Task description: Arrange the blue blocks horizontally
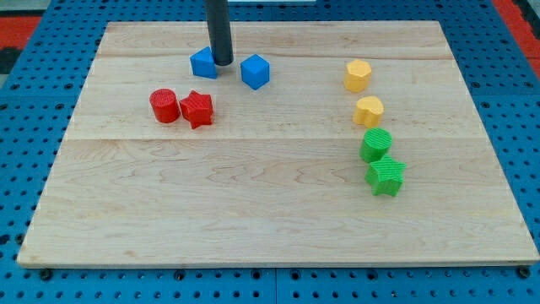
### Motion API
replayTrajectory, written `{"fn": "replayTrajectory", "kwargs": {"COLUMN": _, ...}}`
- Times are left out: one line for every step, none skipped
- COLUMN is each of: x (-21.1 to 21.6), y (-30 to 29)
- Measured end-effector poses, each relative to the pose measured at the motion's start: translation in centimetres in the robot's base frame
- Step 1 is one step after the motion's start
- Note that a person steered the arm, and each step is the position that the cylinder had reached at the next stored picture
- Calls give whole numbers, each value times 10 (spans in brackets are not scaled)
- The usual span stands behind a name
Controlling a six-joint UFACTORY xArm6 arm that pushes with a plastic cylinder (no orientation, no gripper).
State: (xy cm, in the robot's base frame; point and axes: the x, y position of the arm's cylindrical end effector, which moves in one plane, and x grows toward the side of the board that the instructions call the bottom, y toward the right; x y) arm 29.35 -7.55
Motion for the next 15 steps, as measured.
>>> {"fn": "replayTrajectory", "kwargs": {"x": 5, "y": -18}}
{"fn": "replayTrajectory", "kwargs": {"x": 31, "y": -22}}
{"fn": "replayTrajectory", "kwargs": {"x": 47, "y": 19}}
{"fn": "replayTrajectory", "kwargs": {"x": 40, "y": 53}}
{"fn": "replayTrajectory", "kwargs": {"x": 35, "y": 67}}
{"fn": "replayTrajectory", "kwargs": {"x": 45, "y": 67}}
{"fn": "replayTrajectory", "kwargs": {"x": 45, "y": 64}}
{"fn": "replayTrajectory", "kwargs": {"x": 43, "y": 64}}
{"fn": "replayTrajectory", "kwargs": {"x": 43, "y": 64}}
{"fn": "replayTrajectory", "kwargs": {"x": 43, "y": 64}}
{"fn": "replayTrajectory", "kwargs": {"x": 72, "y": 67}}
{"fn": "replayTrajectory", "kwargs": {"x": 94, "y": 59}}
{"fn": "replayTrajectory", "kwargs": {"x": 83, "y": 27}}
{"fn": "replayTrajectory", "kwargs": {"x": 54, "y": 5}}
{"fn": "replayTrajectory", "kwargs": {"x": 43, "y": -10}}
